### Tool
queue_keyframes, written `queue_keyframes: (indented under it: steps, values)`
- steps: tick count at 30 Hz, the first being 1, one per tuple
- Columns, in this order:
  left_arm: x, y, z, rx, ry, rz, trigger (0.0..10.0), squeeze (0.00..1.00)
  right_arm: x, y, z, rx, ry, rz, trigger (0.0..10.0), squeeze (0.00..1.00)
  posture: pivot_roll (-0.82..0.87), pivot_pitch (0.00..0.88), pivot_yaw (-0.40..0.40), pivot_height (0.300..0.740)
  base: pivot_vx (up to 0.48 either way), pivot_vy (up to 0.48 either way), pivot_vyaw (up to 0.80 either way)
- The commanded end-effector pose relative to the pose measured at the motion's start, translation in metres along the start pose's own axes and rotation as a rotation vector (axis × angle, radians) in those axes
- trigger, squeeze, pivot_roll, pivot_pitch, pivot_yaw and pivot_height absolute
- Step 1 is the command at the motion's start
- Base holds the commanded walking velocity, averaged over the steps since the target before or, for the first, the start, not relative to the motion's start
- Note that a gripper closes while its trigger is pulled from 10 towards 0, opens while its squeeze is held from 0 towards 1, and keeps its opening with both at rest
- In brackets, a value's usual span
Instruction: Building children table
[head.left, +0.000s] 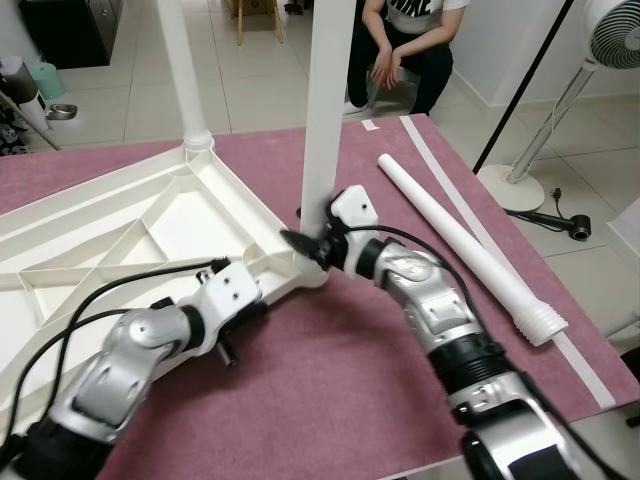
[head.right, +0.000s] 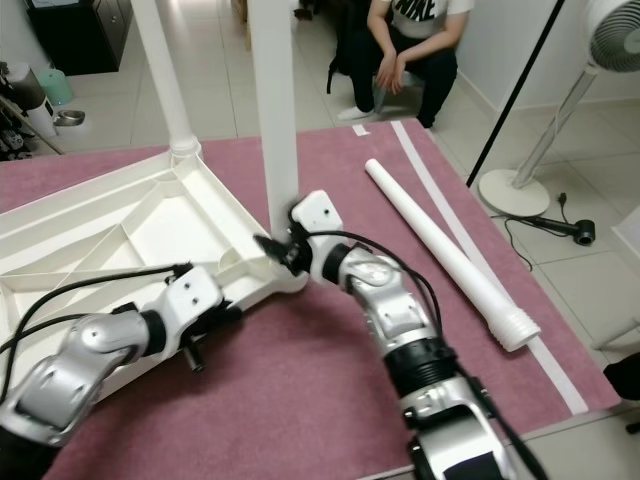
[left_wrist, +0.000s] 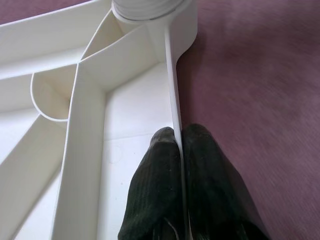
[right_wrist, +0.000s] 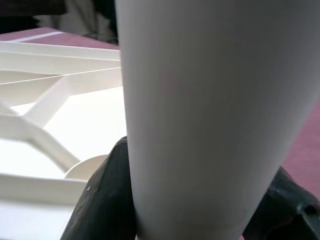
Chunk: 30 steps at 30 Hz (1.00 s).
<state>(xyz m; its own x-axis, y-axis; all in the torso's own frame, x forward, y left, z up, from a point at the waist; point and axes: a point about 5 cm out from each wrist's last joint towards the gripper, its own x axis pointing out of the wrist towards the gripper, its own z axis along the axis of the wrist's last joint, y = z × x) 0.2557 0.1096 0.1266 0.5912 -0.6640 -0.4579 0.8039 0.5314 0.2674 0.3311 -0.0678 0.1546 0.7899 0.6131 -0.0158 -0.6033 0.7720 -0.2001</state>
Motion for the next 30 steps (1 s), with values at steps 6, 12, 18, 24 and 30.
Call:
queue_keyframes:
  steps: [6, 12, 18, 24, 30]
  values:
    - [0.015, 0.009, 0.062, 0.079, -0.181, 0.116, 10.0, 0.00, 0.008, 0.000, -0.023, 0.001, 0.149, -0.314, 0.0, 0.00, 0.09, 0.000, 0.020, 0.740, 0.000, 0.000, 0.00]
    - [0.015, 0.006, 0.064, 0.110, -0.180, 0.106, 10.0, 0.00, 0.016, 0.009, -0.008, 0.040, 0.057, -0.291, 10.0, 0.00, 0.09, 0.000, 0.019, 0.740, 0.000, 0.000, 0.00]
    - [0.013, 0.003, 0.061, 0.113, -0.165, 0.091, 10.0, 0.00, 0.016, 0.011, -0.004, 0.053, 0.014, -0.275, 10.0, 1.00, 0.09, 0.000, 0.018, 0.740, 0.000, 0.000, 0.00]
    - [0.008, 0.000, 0.057, 0.131, -0.165, 0.052, 10.0, 0.00, 0.009, 0.017, 0.014, 0.084, -0.103, -0.059, 10.0, 0.00, 0.09, 0.000, 0.020, 0.740, 0.000, 0.000, 0.00]
    - [-0.018, -0.010, 0.043, 0.208, -0.161, -0.101, 10.0, 0.00, -0.033, 0.010, 0.017, 0.015, -0.092, 0.364, 10.0, 0.00, 0.09, 0.000, 0.020, 0.740, 0.000, 0.000, 0.00]
